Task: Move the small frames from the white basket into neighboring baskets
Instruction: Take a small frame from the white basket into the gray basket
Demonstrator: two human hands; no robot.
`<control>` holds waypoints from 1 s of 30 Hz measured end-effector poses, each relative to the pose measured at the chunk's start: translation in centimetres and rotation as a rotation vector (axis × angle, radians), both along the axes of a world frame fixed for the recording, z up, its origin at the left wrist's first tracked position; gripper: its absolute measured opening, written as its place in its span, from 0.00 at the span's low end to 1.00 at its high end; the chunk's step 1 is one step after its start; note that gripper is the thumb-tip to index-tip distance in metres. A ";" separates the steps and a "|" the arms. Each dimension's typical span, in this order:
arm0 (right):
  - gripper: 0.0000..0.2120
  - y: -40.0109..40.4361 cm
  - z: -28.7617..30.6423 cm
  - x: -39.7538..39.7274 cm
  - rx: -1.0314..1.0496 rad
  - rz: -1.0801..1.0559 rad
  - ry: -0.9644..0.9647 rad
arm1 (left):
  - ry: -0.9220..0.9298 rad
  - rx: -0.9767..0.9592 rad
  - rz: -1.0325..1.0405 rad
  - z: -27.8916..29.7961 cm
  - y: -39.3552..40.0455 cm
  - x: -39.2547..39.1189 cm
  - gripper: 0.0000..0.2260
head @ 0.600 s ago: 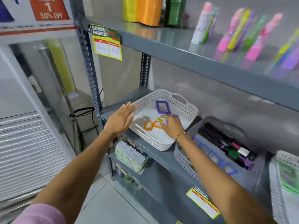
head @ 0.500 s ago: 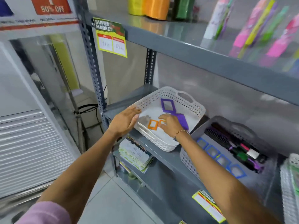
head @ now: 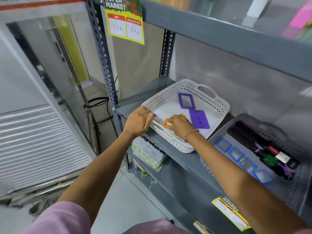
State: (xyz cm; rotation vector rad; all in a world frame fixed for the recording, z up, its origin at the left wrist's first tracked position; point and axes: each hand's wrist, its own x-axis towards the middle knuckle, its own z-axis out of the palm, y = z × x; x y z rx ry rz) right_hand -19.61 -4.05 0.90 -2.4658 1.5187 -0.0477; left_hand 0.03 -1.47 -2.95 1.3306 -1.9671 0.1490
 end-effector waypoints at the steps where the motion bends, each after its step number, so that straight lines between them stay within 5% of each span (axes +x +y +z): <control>1: 0.10 0.2 0.1 0.0 -0.004 -0.007 0.000 | 0.016 -0.008 0.001 -0.1 0.1 -0.1 0.30; 6: 0.12 0.7 1.1 -0.6 -0.084 -0.117 -0.069 | 0.023 -0.009 -0.007 0.4 0.4 -0.4 0.28; 13: 0.11 2.5 4.0 -4.9 -0.081 -0.382 -0.488 | 0.084 0.039 0.029 2.3 1.0 -2.1 0.24; 20: 0.08 6.6 5.1 -15.0 -0.066 -0.601 -0.781 | 0.040 -0.086 -0.242 4.9 4.8 -12.8 0.23; 22: 0.02 8.3 5.1 -18.0 -0.061 -0.694 -0.802 | 0.004 -0.142 -0.326 4.3 6.2 -15.8 0.21; 25: 0.14 10.8 4.8 -21.3 -0.045 -0.786 -0.749 | -0.045 -0.162 -0.451 3.0 7.7 -18.9 0.23; 30: 0.16 13.9 3.4 -22.9 0.156 -0.799 -0.515 | -0.150 -0.104 -0.478 0.5 8.7 -20.4 0.23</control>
